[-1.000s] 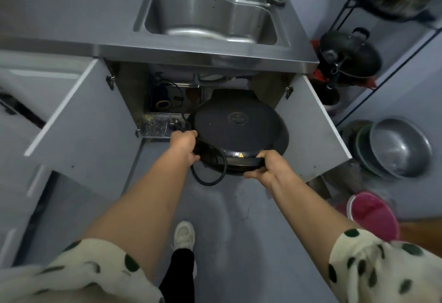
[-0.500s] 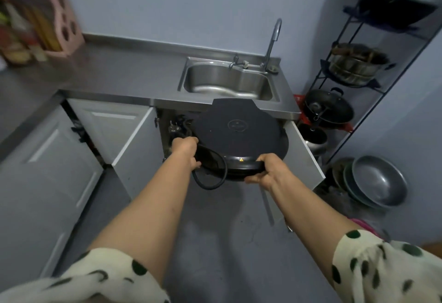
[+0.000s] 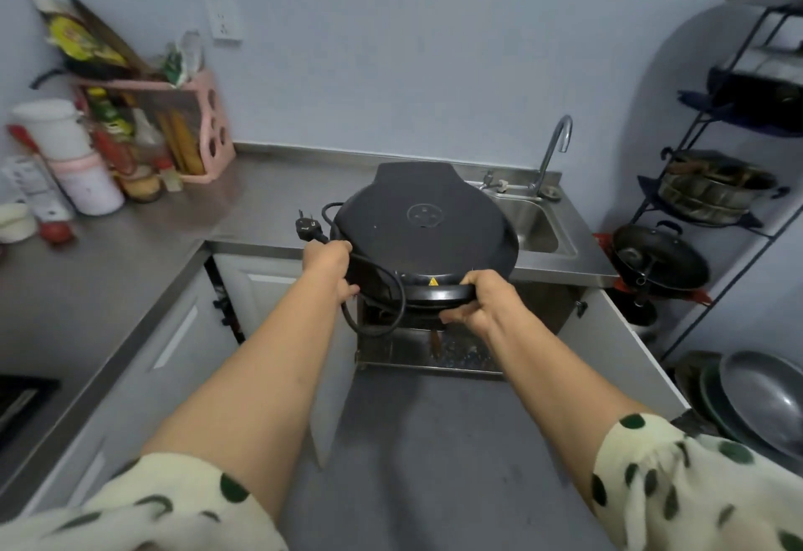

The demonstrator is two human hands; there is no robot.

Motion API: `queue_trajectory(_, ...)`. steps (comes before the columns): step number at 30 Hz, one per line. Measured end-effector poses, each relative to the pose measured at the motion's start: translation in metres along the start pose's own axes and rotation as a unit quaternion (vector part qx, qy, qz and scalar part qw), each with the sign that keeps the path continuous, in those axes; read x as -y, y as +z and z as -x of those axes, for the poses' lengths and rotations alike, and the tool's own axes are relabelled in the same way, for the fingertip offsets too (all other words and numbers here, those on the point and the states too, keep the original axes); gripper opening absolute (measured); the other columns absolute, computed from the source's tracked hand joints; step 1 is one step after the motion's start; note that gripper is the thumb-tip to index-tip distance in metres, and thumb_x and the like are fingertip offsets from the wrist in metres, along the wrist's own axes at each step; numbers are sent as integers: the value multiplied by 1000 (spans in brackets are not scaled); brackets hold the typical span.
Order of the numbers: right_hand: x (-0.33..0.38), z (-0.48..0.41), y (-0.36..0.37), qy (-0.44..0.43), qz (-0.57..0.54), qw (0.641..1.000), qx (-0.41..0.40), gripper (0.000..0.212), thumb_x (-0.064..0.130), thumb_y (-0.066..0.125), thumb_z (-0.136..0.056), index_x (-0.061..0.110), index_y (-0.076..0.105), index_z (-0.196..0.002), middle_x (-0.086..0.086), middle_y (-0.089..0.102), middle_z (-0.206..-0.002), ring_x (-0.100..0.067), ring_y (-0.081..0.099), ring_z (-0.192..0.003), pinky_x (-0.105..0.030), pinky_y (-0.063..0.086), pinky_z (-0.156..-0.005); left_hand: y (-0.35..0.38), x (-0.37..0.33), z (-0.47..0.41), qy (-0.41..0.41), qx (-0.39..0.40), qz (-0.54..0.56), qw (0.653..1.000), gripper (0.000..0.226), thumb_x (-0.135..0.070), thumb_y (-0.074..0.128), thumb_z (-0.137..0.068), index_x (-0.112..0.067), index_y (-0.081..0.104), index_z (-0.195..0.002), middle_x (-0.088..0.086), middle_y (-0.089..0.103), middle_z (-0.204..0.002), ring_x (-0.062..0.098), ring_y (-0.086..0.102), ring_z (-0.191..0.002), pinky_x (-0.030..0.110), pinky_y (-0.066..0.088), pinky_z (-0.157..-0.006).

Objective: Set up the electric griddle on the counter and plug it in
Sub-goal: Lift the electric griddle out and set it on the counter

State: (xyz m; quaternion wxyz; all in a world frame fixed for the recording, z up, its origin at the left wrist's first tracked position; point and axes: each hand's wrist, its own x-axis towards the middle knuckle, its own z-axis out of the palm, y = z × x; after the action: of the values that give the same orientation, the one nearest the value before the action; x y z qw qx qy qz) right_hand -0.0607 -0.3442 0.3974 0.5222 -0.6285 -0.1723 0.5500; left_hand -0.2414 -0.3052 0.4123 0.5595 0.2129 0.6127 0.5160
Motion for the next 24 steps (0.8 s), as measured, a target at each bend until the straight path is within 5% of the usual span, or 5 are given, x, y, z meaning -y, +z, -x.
queue_trajectory(5, 2, -14, 66, -2, -2, 1000, 5, 36, -7, 41, -77, 1, 49, -112, -16, 48, -85, -40, 53, -63, -66, 49, -80, -32, -36, -41, 15, -23, -4, 1000, 39, -5, 47, -92, -6, 47, -131, 20, 52, -138, 40, 55, -120, 57, 45, -94)
queue_trajectory(10, 5, -46, 125, 0, 2, 1000, 20, 40, -6, 41, -75, 2, 49, -114, -17, 51, -96, -37, 55, -60, -65, 50, -82, -48, -66, -96, 15, -38, 2, 999, 34, -6, 48, -92, -7, 49, -127, 19, 57, -130, 39, 56, -116, 55, 45, -92)
queue_trajectory(14, 13, -90, 170, 10, 7, 999, 39, 47, -5, 41, -76, 0, 48, -122, -21, 52, -113, -39, 59, -73, -64, 50, -83, -51, -89, -148, 20, -52, 12, 998, 30, -6, 48, -93, -6, 49, -123, 17, 53, -131, 39, 55, -109, 53, 49, -84)
queue_trajectory(18, 21, -130, 217, 19, 2, 999, 33, 47, -6, 40, -74, 1, 50, -120, -18, 52, -109, -38, 59, -85, -62, 52, -81, -50, -110, -206, 11, -70, -2, 997, 33, -8, 49, -94, -5, 48, -127, 19, 50, -137, 44, 51, -121, 58, 44, -100)
queue_trajectory(24, 23, -188, 283, 36, -12, 998, 44, 49, -6, 41, -75, -1, 50, -123, -20, 55, -117, -41, 62, -104, -58, 54, -76, -57, -138, -289, 7, -83, -13, 996, 34, -12, 52, -93, -8, 50, -127, 18, 53, -133, 43, 52, -122, 57, 46, -99)
